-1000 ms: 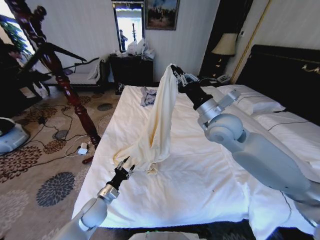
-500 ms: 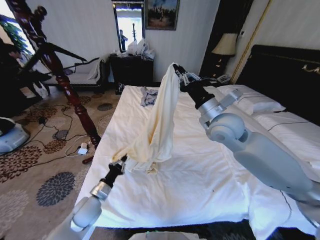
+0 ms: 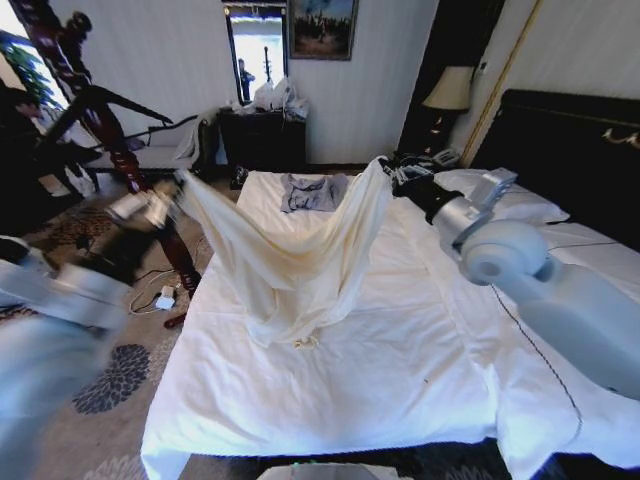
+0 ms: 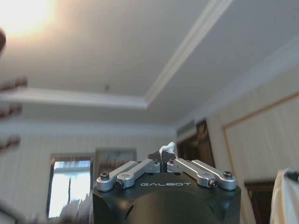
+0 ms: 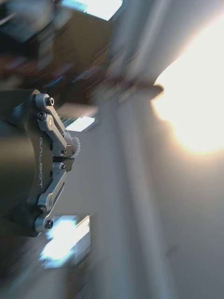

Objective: Pick up the clothes from the bed and hang them on the clothes hanger.

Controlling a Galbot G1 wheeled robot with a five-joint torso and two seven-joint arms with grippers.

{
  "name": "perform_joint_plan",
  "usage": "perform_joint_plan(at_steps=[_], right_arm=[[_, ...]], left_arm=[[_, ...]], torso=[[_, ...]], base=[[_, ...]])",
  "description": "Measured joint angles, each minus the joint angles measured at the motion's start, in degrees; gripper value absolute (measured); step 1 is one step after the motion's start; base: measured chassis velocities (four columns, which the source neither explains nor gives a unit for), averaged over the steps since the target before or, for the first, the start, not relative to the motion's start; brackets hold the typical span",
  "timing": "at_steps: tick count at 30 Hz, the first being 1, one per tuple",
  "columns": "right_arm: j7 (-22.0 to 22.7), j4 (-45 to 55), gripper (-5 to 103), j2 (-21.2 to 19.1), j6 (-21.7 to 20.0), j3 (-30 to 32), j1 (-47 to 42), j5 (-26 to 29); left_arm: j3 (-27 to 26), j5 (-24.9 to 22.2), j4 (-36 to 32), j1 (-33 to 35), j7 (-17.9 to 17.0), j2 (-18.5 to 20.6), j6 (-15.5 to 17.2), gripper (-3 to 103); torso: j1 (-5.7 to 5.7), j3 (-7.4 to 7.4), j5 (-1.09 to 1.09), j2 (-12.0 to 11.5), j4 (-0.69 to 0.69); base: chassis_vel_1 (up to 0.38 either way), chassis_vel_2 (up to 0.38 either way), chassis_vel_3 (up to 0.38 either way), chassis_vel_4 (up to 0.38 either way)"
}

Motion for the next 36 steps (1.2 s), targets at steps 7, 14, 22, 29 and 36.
perform_joint_plan(at_steps=[7,14,22,29,36], right_arm=[[22.2,-11.1,1,6.0,-14.6,-9.5,6.7,-1.7],[25.0,-9.1,0,2.3,-22.1,-12.3,-4.7,-5.3],[24.4,-7.2,0,4.3,-12.1,-10.9,-5.3,-8.3],[18.8,-4.2,0,2.6,-4.2,-7.4,-1.0,-9.8],[15.8,-20.1,0,14.8,-3.1,-15.9,16.2,-8.5]], left_arm=[[4.6,-0.2,17.9,-5.8,-5.6,0.7,7.4,1],[10.1,11.3,18.2,6.9,1.1,-5.5,10.7,1],[9.7,10.2,13.1,9.6,0.6,-5.6,7.9,1],[4.9,2.5,12.7,6.1,-4.2,-0.9,4.7,1],[7.6,1.0,24.2,-2.6,-5.6,10.2,3.1,1]], torso=[[-0.02,0.03,-0.04,0.0,0.04],[0.09,0.05,0.05,-0.1,-0.05],[0.03,0.02,-0.01,0.0,0.06],[-0.05,-0.03,0.03,0.0,-0.08],[0.04,0.03,0.08,0.0,-0.01]], base=[[0.0,0.0,0.0,0.0],[0.0,0.0,0.0,0.0],[0.0,0.0,0.0,0.0],[0.0,0.0,0.0,0.0],[0.0,0.0,0.0,0.0]])
